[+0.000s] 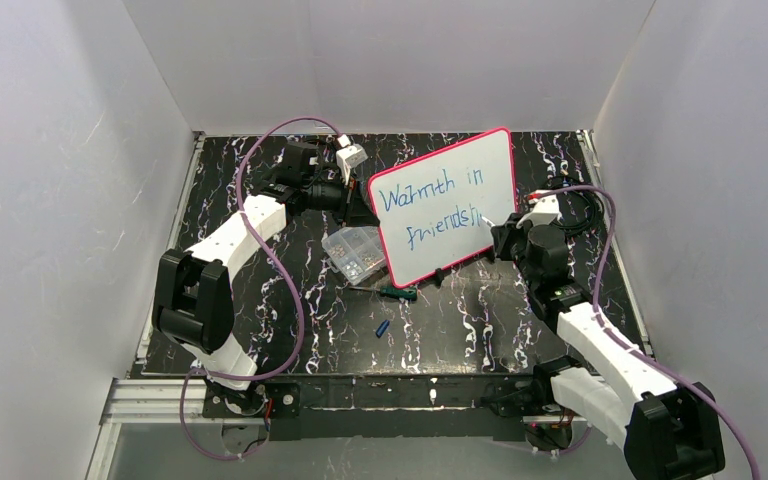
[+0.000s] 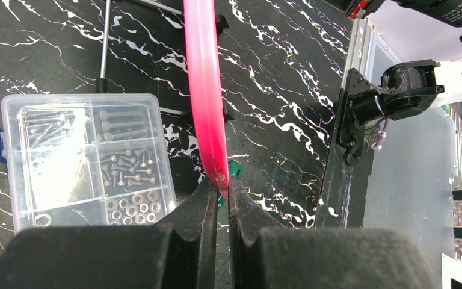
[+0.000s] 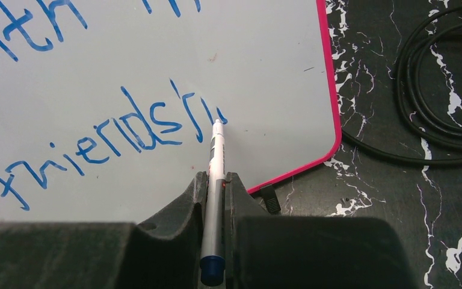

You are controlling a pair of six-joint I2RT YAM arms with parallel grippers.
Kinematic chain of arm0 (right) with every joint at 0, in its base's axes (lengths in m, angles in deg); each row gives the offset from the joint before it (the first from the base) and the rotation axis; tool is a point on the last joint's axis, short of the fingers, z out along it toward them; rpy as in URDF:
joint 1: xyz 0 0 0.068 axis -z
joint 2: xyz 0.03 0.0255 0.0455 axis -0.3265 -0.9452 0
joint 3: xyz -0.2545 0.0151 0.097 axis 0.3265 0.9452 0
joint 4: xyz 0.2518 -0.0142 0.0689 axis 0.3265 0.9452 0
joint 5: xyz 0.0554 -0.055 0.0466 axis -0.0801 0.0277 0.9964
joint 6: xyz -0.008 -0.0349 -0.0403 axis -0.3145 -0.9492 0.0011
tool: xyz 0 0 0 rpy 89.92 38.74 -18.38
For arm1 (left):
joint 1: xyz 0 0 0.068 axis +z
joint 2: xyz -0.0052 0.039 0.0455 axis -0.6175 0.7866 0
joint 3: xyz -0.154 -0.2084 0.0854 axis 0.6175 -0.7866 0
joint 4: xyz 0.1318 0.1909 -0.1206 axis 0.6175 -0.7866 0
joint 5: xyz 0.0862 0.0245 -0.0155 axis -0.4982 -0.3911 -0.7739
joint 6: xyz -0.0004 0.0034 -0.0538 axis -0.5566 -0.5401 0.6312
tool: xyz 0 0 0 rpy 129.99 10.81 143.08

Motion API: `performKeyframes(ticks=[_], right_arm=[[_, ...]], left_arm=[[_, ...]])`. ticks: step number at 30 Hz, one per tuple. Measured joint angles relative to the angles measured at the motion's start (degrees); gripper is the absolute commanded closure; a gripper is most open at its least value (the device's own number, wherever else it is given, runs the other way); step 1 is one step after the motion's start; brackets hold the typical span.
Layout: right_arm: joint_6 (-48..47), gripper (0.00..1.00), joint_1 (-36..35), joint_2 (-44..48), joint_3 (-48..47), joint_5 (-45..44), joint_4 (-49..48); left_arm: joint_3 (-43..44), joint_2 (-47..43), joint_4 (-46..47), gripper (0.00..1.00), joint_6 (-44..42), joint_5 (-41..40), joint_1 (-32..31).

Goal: Write a sentence on the whiteboard

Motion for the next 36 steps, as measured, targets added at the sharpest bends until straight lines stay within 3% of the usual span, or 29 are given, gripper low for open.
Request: performKeyframes(ticks=[27, 36], right_arm=[[-0.2, 0.99, 0.0, -4.6, -1.0, -0.3, -6.4], [-0.4, 0.99, 0.0, 0.1, -0.9, -2.6, -5.0]], left_arm=[[0.0, 0.0, 0.0, 1.0, 0.0, 0.0, 0.0], [0.0, 0.0, 0.0, 1.0, 0.0, 0.2, 0.0]])
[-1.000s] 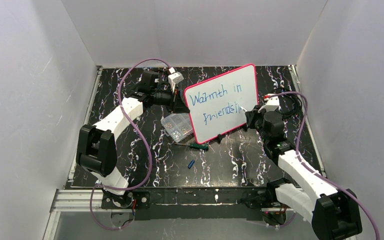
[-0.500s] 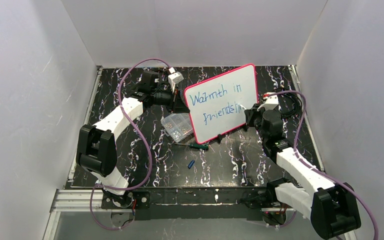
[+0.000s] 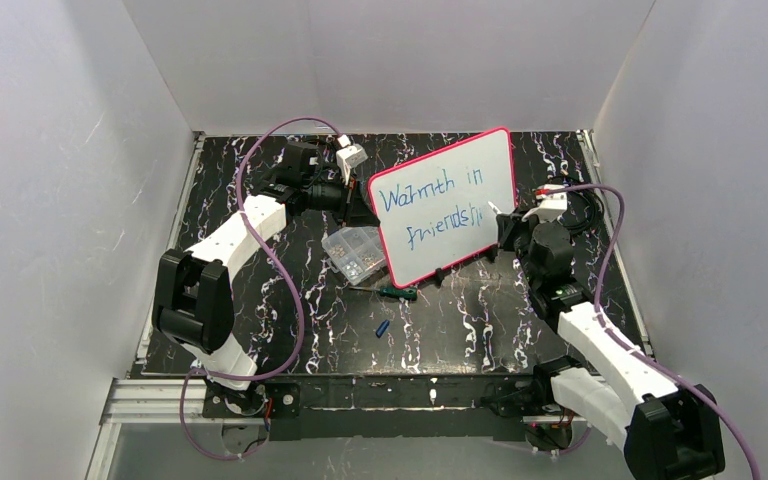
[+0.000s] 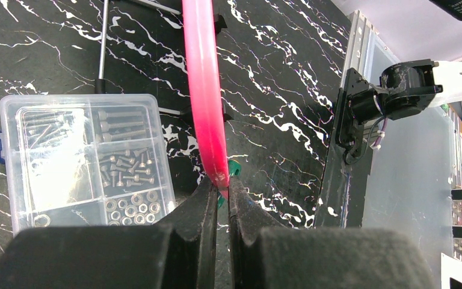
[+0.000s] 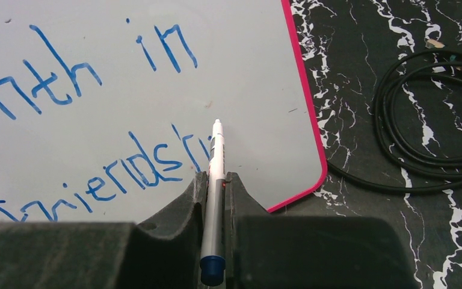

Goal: Write a sentence on the whiteboard

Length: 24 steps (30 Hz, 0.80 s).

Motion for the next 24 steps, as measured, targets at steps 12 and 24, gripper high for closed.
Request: performKeyframes(ticks=[12, 24], right_arm=[[0.0, 0.99, 0.0, -3.4, 0.0, -0.7, 0.3], [-0.1, 0.99, 0.0, -5.3, 0.0, -0.4, -1.2]], left_arm=[[0.0, 0.0, 0.0, 1.0, 0.0, 0.0, 0.0], [0.0, 0.0, 0.0, 1.0, 0.0, 0.0, 0.0]])
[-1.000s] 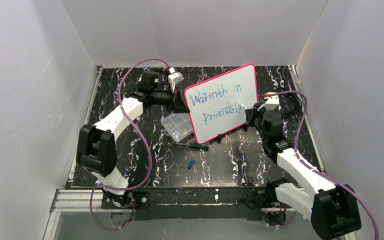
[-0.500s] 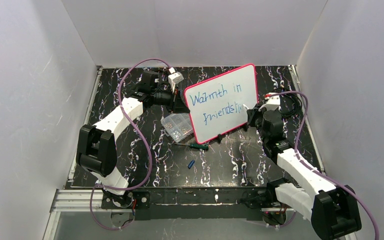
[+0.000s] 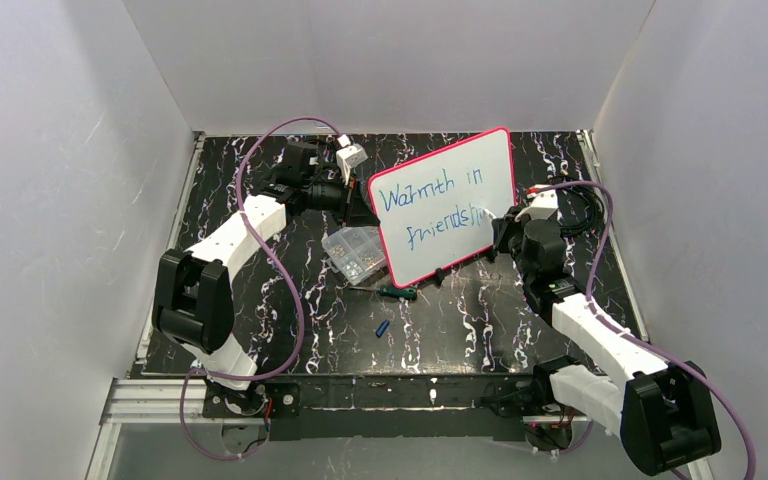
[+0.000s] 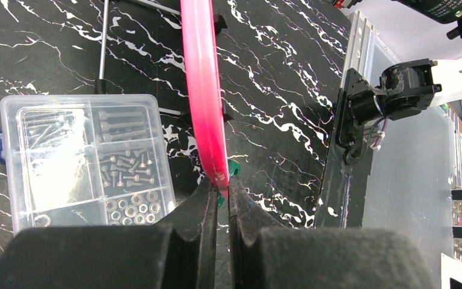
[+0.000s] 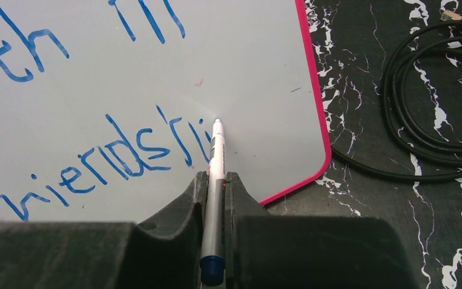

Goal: Write a sentence on the whiteboard

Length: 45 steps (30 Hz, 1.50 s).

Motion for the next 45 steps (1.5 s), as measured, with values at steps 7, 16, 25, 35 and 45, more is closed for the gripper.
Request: performKeyframes(ticks=[7, 16, 25, 35, 45], right_arm=[[0.1, 0.99, 0.0, 0.3, 0.5, 0.1, 0.2], [1.9, 0.99, 0.0, 2.0, 3.9, 0.2, 4.4], [2.1, 0.99, 0.0, 4.7, 4.1, 0.5, 6.9], [1.7, 0.99, 0.0, 3.8, 0.9, 0.5, 4.2], [1.3, 0.99, 0.0, 0.1, -0.4, 0.3, 0.9]], left_arm=[[0.0, 0.0, 0.0, 1.0, 0.0, 0.0, 0.0], [0.0, 0.0, 0.0, 1.0, 0.0, 0.0, 0.0], [0.0, 0.0, 0.0, 1.0, 0.0, 0.1, 0.0], [0.0, 0.0, 0.0, 1.0, 0.0, 0.2, 0.0], [0.0, -0.1, 0.0, 1.0, 0.0, 0.2, 0.0]])
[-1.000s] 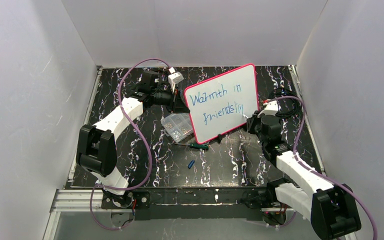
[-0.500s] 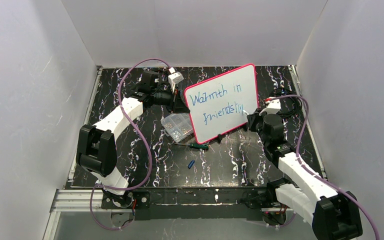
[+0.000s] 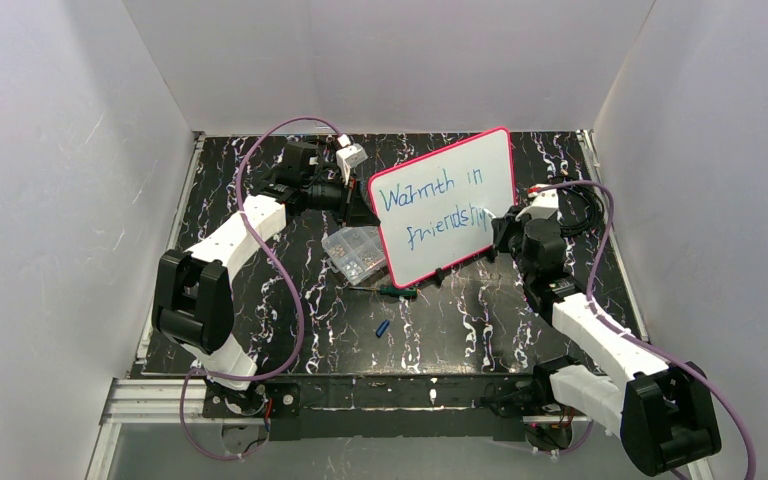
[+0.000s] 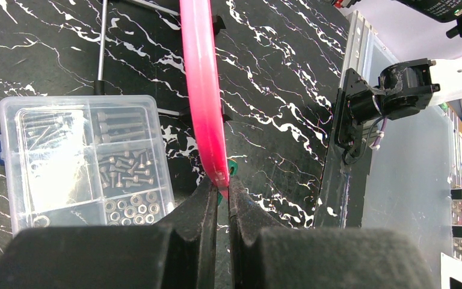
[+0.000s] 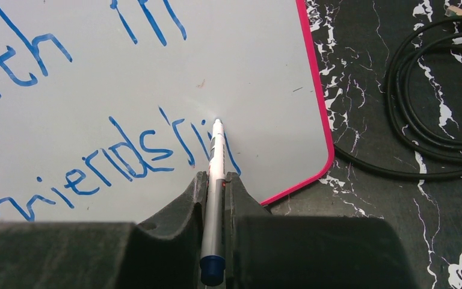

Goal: Write a sentence on the whiteboard

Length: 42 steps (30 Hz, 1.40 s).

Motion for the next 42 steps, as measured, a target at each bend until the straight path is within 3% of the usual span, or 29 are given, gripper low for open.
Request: performKeyframes(ticks=[16, 42], right_arm=[[-1.2, 0.99, 0.0, -1.4, 0.0, -2.8, -0.7], [-1.2, 0.99, 0.2, 2.6, 0.2, 0.1, 3.7]], left_arm=[[0.0, 0.0, 0.1, 1.0, 0.0, 0.0, 0.0], [0.0, -0.2, 0.1, 1.0, 0.0, 0.1, 0.0]])
